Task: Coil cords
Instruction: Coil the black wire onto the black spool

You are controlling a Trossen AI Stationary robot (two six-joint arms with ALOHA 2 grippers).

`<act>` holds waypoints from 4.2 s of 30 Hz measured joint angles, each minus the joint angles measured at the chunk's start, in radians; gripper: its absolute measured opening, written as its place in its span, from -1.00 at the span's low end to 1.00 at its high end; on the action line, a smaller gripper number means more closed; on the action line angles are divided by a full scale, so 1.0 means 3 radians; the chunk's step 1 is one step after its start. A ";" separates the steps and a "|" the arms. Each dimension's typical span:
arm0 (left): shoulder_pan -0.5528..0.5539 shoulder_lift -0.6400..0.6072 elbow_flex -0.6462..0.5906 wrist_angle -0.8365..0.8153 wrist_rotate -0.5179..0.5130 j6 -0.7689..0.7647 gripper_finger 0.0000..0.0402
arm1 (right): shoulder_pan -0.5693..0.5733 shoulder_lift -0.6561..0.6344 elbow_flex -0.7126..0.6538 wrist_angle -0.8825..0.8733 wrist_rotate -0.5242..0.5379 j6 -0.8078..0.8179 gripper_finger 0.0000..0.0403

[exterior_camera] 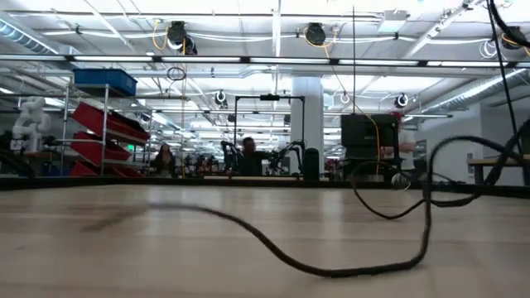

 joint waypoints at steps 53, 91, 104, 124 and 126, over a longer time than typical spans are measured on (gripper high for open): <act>0.0190 0.0001 0.0000 -0.0022 0.1362 -0.0456 -1.00 | -0.0093 -0.0072 0.0503 -0.0644 0.0462 -0.1116 -1.00; 0.0394 0.0001 0.0000 -0.0184 0.1340 -0.0359 -0.95 | -0.0264 0.0007 0.0502 -0.0589 0.0048 -0.0410 -1.00; 0.0549 0.0001 0.0000 -0.0345 0.1339 -0.0337 -0.95 | -0.0270 0.0006 0.0502 -0.0325 -0.0145 -0.0738 -1.00; 0.0638 -0.0152 0.0000 -0.0271 0.1131 0.0207 -0.95 | -0.0267 0.0000 0.0922 -0.1101 -0.0272 -0.0706 -1.00; 0.0625 -0.0218 0.0000 -0.0216 0.1127 0.0244 -0.95 | -0.0267 -0.0001 0.0929 -0.1142 -0.0272 -0.0705 -1.00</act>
